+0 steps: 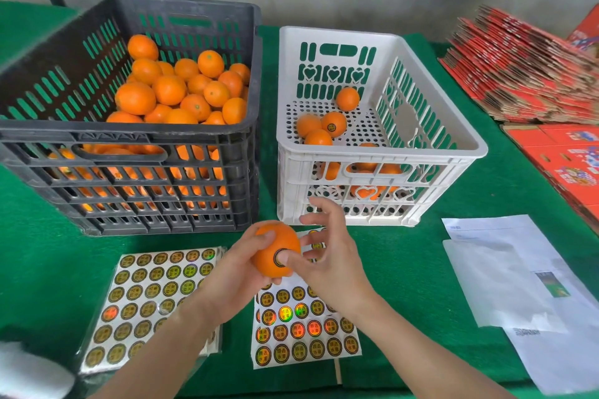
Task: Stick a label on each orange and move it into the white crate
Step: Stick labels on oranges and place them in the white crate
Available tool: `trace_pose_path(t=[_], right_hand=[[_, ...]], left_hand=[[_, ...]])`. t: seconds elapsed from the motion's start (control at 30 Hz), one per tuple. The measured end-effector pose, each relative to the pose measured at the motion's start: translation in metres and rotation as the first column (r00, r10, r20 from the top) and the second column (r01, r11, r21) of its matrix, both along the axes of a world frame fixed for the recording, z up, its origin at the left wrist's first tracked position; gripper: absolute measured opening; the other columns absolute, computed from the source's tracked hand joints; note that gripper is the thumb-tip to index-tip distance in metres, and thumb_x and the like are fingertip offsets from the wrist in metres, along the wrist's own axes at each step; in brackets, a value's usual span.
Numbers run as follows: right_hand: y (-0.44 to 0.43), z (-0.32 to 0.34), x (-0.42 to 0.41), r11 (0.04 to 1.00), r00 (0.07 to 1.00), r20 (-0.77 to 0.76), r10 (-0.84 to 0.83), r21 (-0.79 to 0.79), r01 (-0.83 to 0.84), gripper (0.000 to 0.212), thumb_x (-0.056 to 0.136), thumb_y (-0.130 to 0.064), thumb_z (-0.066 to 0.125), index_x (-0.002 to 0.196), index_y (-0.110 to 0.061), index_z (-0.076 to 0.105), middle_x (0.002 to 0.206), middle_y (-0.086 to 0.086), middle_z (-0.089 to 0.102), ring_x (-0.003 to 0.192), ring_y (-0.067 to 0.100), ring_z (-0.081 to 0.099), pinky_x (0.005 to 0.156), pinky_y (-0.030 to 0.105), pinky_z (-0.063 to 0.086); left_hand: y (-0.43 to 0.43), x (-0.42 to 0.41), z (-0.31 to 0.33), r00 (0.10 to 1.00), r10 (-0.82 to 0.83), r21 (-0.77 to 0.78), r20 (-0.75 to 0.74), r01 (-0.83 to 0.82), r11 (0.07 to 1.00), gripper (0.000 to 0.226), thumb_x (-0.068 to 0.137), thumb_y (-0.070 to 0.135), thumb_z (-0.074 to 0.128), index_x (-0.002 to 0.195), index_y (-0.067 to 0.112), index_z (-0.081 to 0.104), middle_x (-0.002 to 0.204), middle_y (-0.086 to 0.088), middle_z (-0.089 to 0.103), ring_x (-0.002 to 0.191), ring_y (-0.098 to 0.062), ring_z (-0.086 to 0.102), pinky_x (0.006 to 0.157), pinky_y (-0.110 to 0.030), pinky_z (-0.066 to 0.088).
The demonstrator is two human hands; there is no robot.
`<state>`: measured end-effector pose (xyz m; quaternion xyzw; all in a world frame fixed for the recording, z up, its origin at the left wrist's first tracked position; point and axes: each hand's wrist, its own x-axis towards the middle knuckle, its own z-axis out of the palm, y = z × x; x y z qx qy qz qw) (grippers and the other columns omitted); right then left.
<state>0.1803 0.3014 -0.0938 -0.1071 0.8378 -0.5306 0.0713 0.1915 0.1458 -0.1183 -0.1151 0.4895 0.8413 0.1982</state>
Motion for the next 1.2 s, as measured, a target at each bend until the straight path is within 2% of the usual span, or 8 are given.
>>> trace_pose_path(t=[0.27, 0.4, 0.5, 0.6, 0.77, 1.0, 1.1, 1.2], right_hand=[[-0.002, 0.035, -0.002, 0.992, 0.937, -0.328, 0.121, 0.077, -0.101, 0.072, 0.070, -0.033, 0.077, 0.117, -0.058, 0.029, 0.119, -0.027, 0.038, 0.110, -0.008, 0.042, 0.087, 0.010, 0.042], [0.014, 0.087, -0.051, 0.998, 0.880, -0.475, -0.008, -0.054, -0.020, 0.067, 0.065, -0.030, 0.076, 0.113, -0.047, 0.033, 0.116, -0.031, 0.037, 0.105, -0.010, 0.044, 0.077, 0.005, 0.040], [0.031, 0.119, -0.123, 0.973, 0.925, -0.378, -0.034, 0.199, 0.117, 0.063, 0.068, -0.025, 0.078, 0.114, -0.035, 0.035, 0.116, -0.010, 0.040, 0.096, 0.003, 0.046, 0.066, 0.012, 0.036], [0.045, 0.119, -0.190, 0.770, 0.982, -0.031, 0.184, 0.626, -0.124, 0.058, 0.072, -0.016, 0.076, 0.118, -0.023, 0.042, 0.115, 0.002, 0.047, 0.101, 0.019, 0.053, 0.065, 0.021, 0.044], [0.041, 0.057, -0.244, 0.025, 0.737, 0.576, 0.352, 0.782, -0.623, 0.055, 0.087, -0.021, 0.062, 0.137, -0.011, 0.041, 0.141, 0.007, 0.041, 0.115, 0.021, 0.046, 0.092, 0.038, 0.050], [0.038, 0.031, -0.251, -0.103, 0.658, 0.683, 0.318, 0.714, -0.692, 0.060, 0.088, -0.019, 0.063, 0.141, -0.008, 0.037, 0.141, 0.011, 0.042, 0.120, 0.028, 0.048, 0.089, 0.032, 0.048], [0.035, 0.053, -0.249, 0.035, 0.795, 0.453, 0.403, 0.861, -0.508, 0.049, 0.089, -0.029, 0.061, 0.133, -0.010, 0.049, 0.132, 0.009, 0.052, 0.110, 0.022, 0.053, 0.076, 0.021, 0.046], [0.014, 0.089, -0.252, 0.700, 0.921, -0.251, 0.297, 0.713, -0.031, 0.021, 0.088, -0.020, 0.062, 0.107, -0.011, 0.064, 0.106, 0.004, 0.064, 0.093, 0.015, 0.057, 0.074, 0.019, 0.036]], left_hand=[[0.005, -0.007, 0.059, 0.925, -0.172, -0.361, -0.338, 0.041, 0.932, 0.055, 0.082, 0.062, 0.047, 0.125, 0.029, 0.055, 0.120, -0.004, 0.063, 0.109, -0.022, 0.063, 0.088, -0.037, 0.054], [-0.021, -0.049, 0.112, 0.656, -0.201, -0.638, -0.728, -0.540, 0.549, 0.045, 0.095, 0.051, 0.035, 0.124, 0.024, 0.056, 0.113, 0.006, 0.063, 0.092, -0.007, 0.061, 0.079, -0.018, 0.048], [-0.048, -0.100, 0.137, 0.631, -0.154, -0.650, -0.760, -0.740, 0.175, 0.026, 0.097, 0.018, 0.048, 0.119, 0.012, 0.060, 0.108, -0.003, 0.063, 0.082, -0.011, 0.054, 0.072, -0.009, 0.039], [-0.068, -0.135, 0.132, 0.808, -0.190, -0.812, -0.558, -0.579, -0.079, 0.025, 0.094, 0.015, 0.051, 0.116, 0.007, 0.062, 0.108, -0.014, 0.066, 0.094, -0.032, 0.057, 0.078, -0.033, 0.040], [-0.072, -0.147, 0.121, 0.884, -0.234, -0.871, -0.405, -0.451, -0.193, 0.022, 0.091, 0.026, 0.059, 0.099, 0.008, 0.069, 0.096, -0.016, 0.067, 0.086, -0.034, 0.057, 0.064, -0.034, 0.041], [-0.071, -0.147, 0.121, 0.913, -0.138, -0.913, -0.383, -0.397, -0.095, 0.014, 0.087, 0.021, 0.064, 0.094, 0.011, 0.069, 0.090, -0.011, 0.065, 0.076, -0.022, 0.052, 0.061, -0.029, 0.037], [-0.091, -0.147, 0.130, 0.918, -0.061, -0.917, -0.391, -0.395, -0.063, 0.018, 0.087, 0.009, 0.058, 0.102, 0.012, 0.068, 0.095, -0.010, 0.064, 0.082, -0.024, 0.055, 0.066, -0.029, 0.039], [-0.119, -0.140, 0.131, 0.948, -0.045, -0.932, -0.315, -0.318, -0.172, 0.023, 0.087, 0.010, 0.056, 0.109, 0.013, 0.065, 0.105, -0.015, 0.063, 0.094, -0.034, 0.059, 0.073, -0.034, 0.044]])
